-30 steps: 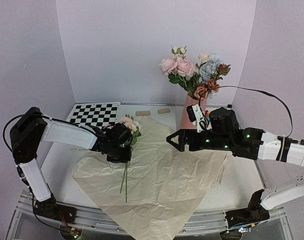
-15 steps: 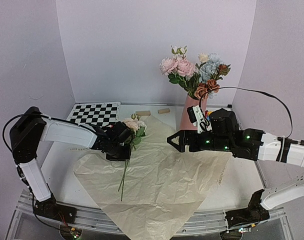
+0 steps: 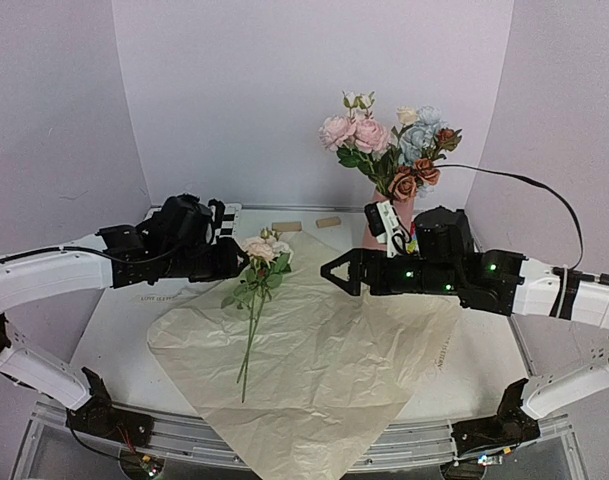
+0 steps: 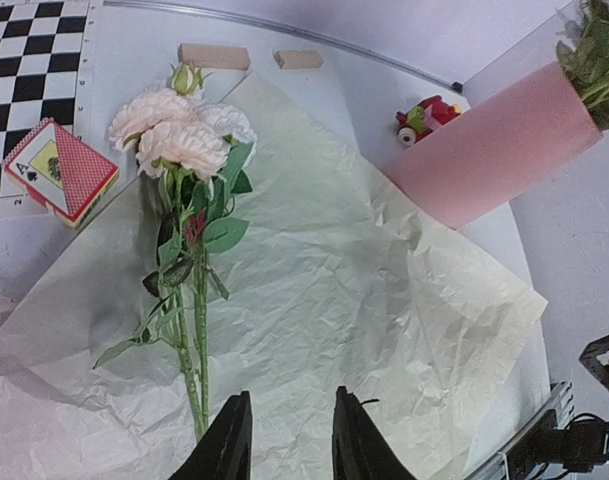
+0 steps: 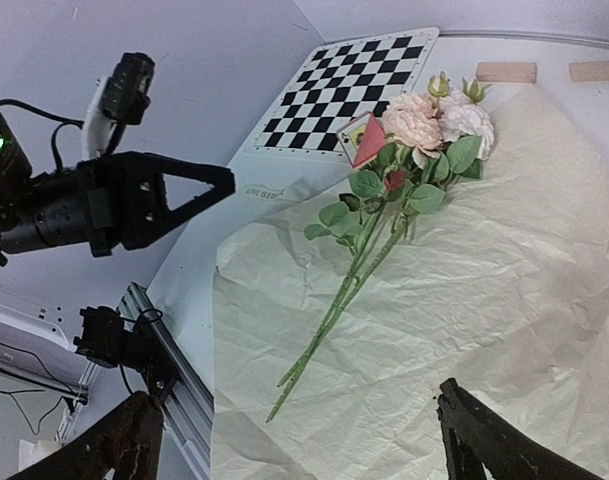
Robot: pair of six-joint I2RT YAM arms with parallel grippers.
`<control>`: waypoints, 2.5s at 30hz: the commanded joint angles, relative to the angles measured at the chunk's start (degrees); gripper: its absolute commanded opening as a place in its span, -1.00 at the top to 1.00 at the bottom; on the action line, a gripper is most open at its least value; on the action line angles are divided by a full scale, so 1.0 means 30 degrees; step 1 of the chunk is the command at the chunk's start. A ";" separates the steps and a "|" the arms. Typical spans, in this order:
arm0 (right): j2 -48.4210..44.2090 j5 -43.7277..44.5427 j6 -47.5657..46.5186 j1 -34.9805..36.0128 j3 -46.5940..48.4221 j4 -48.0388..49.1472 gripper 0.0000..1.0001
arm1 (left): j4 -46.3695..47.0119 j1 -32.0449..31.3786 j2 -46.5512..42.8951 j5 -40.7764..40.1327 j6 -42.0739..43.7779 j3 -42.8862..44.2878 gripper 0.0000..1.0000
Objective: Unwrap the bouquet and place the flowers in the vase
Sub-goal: Pick up the fake flower from the wrapping paper.
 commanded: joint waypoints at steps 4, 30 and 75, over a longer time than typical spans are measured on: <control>0.0309 0.0093 0.0485 0.0361 0.0561 0.0726 -0.93 | -0.0138 0.0077 0.1647 0.0055 -0.0329 -0.0772 0.30; 0.0469 0.0932 -0.0178 0.0395 0.0360 0.0747 -0.93 | 0.1257 0.0445 0.9054 0.0672 -0.0521 0.0234 0.25; 0.6984 -0.2172 0.1821 0.2065 0.9376 0.3545 -0.08 | 0.6722 0.0458 -0.5779 0.8963 0.1453 -0.2679 0.93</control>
